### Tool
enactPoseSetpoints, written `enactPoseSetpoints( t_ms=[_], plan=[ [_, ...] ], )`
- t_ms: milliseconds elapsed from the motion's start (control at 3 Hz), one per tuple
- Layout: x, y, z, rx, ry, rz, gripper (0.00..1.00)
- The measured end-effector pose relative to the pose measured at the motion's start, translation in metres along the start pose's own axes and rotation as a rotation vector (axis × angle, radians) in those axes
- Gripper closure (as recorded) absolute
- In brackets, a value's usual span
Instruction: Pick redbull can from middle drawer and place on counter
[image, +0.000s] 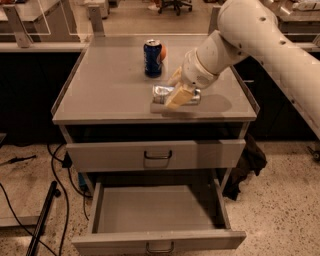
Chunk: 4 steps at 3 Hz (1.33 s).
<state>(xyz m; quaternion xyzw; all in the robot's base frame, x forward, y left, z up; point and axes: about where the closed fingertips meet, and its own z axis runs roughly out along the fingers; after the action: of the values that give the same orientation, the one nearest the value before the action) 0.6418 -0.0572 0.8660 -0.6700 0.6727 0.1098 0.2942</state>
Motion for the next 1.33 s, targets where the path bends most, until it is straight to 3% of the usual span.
enactPoseSetpoints(
  t_ms=[1000, 1333],
  plan=[
    [0.006, -0.028, 0.040, -0.046, -0.037, 0.042, 1.00],
    [0.006, -0.028, 0.040, -0.046, -0.037, 0.042, 0.81]
  ],
)
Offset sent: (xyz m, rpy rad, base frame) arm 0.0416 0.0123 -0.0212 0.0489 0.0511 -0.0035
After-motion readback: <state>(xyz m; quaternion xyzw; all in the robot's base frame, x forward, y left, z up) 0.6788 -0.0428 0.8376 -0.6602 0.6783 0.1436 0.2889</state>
